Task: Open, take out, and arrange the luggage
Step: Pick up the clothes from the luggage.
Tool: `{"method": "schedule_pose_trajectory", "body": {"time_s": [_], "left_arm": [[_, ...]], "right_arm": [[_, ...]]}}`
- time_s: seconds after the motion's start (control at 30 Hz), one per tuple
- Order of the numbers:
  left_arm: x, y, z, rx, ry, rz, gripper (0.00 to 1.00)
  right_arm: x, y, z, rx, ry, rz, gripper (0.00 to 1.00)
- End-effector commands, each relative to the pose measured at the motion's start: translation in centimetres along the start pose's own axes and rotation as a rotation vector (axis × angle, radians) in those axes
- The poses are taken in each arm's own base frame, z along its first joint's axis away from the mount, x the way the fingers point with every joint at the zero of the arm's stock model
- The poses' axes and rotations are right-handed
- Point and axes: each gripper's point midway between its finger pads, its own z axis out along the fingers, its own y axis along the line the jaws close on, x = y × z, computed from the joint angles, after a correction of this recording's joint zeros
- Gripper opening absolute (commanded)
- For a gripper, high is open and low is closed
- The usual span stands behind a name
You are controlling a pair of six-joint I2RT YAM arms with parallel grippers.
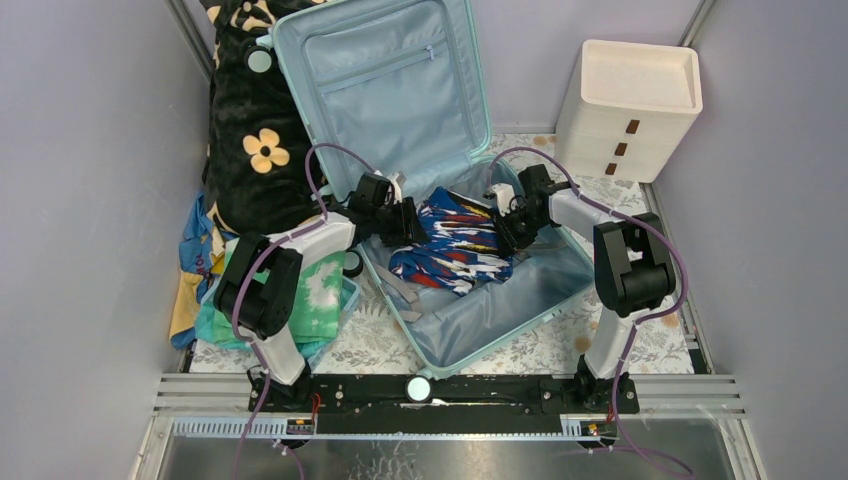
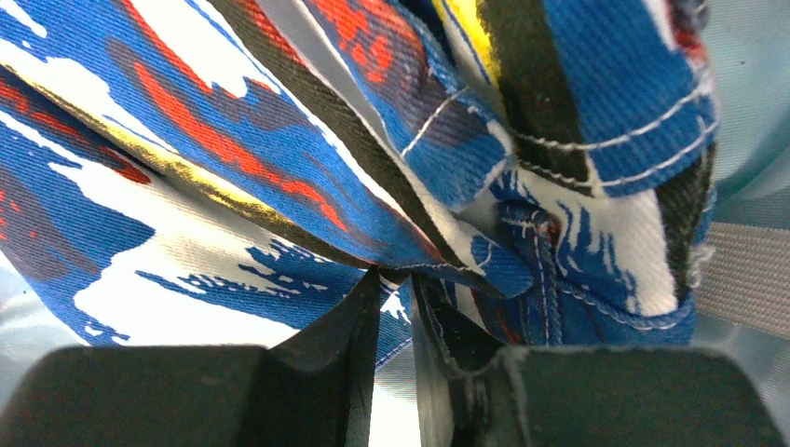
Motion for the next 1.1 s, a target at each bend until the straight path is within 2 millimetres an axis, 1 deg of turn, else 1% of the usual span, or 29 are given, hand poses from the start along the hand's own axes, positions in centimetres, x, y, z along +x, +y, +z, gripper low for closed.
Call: {"method": "schedule_pose_trajectory", "body": {"time_s": [0.0,0.07,0.1,0.3,0.43,0.5,0.57,0.63,0.73,0.83,0.87,0.93,1.0,1.03,1.07], "left_arm": [[-0.5,-3.2,-0.9,0.125,-0.019,-0.029,0.47],[-1.0,-3.8,-1.5,0.137,-0.041,-0.031,0.36],[-1.2,-4.0,-1.6,0.142,-0.047,-0.032,0.35],[-1.8,-4.6,-2.8,0.141,-0.085,-0.010,0.35],[-2.0,-4.5,-3.6,0.116,-0.100,0.028,0.35],[-2.4,-4.4,-4.3,0.087,-0.121,0.062,0.39],[-3.0,-4.0,-5.4,0.042,-0.152,0.104,0.48],[-3.6,-3.9,-6.8,0.009,-0.196,0.154,0.55],[-4.9,-4.4,-9.5,-0.020,-0.284,0.234,0.70],[-6.5,-5.3,-13.1,-0.043,-0.420,0.298,0.93],[-6.9,-5.5,-14.4,-0.049,-0.469,0.311,0.98],[-7.7,-6.5,-17.0,-0.031,-0.567,0.333,0.99],[-8.3,-7.2,-19.4,-0.006,-0.663,0.309,0.99],[-8.3,-7.5,-20.2,0.017,-0.698,0.295,0.99],[-8.0,-7.8,-20.8,0.047,-0.721,0.289,0.99]], "right_arm": [[3.5,0.0,0.2,-0.006,0.133,0.036,0.25],[3.4,0.0,0.1,-0.006,0.131,0.034,0.25],[3.4,0.0,0.1,-0.006,0.130,0.034,0.25],[3.2,0.1,-0.1,-0.007,0.123,0.029,0.25],[2.7,0.3,-0.5,-0.009,0.100,0.022,0.25],[2.1,0.5,-1.0,-0.015,0.071,0.016,0.26],[1.2,1.0,-1.8,-0.035,0.024,0.004,0.28],[0.0,1.7,-3.1,-0.058,-0.049,-0.029,0.32],[-2.1,3.7,-5.2,-0.116,-0.172,-0.117,0.43],[-4.2,6.7,-7.5,-0.192,-0.289,-0.234,0.56],[-4.7,7.8,-8.1,-0.204,-0.316,-0.297,0.61],[-5.1,10.4,-8.6,-0.249,-0.351,-0.439,0.76],[-5.0,13.2,-8.5,-0.306,-0.361,-0.582,0.93],[-4.8,14.5,-8.2,-0.330,-0.356,-0.653,0.98],[-4.5,15.9,-7.7,-0.353,-0.345,-0.726,1.00]]}}
